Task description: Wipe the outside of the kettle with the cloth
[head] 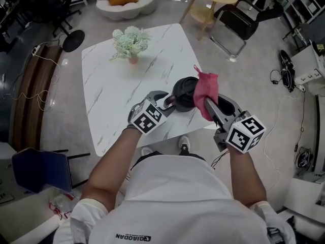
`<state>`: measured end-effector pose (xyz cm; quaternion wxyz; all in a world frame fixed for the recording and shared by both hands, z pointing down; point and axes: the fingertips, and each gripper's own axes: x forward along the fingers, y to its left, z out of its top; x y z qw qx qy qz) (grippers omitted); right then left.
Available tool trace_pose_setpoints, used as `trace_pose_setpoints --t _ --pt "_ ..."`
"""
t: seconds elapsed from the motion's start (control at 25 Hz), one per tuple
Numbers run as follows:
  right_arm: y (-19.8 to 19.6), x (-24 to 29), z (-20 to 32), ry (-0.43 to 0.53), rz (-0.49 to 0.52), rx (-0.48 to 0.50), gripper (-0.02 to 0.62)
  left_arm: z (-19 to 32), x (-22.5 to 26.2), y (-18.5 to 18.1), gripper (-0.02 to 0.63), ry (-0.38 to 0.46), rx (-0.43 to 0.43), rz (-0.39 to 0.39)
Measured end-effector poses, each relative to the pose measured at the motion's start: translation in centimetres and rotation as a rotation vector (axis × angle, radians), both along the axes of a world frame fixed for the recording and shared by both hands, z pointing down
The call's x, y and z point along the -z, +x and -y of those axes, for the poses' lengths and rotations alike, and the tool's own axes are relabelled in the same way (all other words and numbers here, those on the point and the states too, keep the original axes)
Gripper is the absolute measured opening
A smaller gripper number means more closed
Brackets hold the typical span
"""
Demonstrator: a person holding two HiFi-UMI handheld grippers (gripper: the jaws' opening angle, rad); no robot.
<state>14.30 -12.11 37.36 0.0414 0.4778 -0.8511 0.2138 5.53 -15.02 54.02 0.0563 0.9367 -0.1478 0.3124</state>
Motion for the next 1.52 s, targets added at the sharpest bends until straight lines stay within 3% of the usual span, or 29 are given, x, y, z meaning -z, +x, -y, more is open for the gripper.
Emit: trace_pose_setpoints --t 0.16,0.32,0.56,0.76,0.88,1.0,1.16,1.52 --pt "0.9 -1.1 0.2 -0.017 0.013 0.018 0.100 0.0 -0.2 0.8 0.204 0.003 -0.030 0.039" --pt "2.0 -1.7 0.2 -0.027 0.016 0.015 0.100 0.2 -0.7 1.3 0.121 0.011 -0.036 0.096" --pt "2.1 -2.1 0.3 -0.033 0.017 0.028 0.100 1.0 -0.6 1.1 0.109 0.007 0.012 0.066" --pt "-1.3 -1.0 0.5 -0.024 0.019 0.117 0.100 0.8 -0.4 0.2 0.107 0.003 0.050 0.051" --pt "-5.5 -0.6 0.9 -0.054 0.022 0.229 0.100 0.4 -0.2 -0.5 0.107 0.012 0.054 0.060" --pt "-9.2 -2.7 2.0 -0.120 -0.094 0.315 0.100 0.2 -0.1 -1.1 0.109 0.015 0.064 0.063" --pt "-10.5 -5.5 3.7 -0.157 -0.276 0.320 0.098 -0.1 0.9 -2.0 0.107 0.017 0.068 0.056" --pt "-13.4 -6.8 5.4 -0.239 -0.211 0.348 0.098 -0.5 1.7 -7.9 0.109 0.044 0.103 0.106"
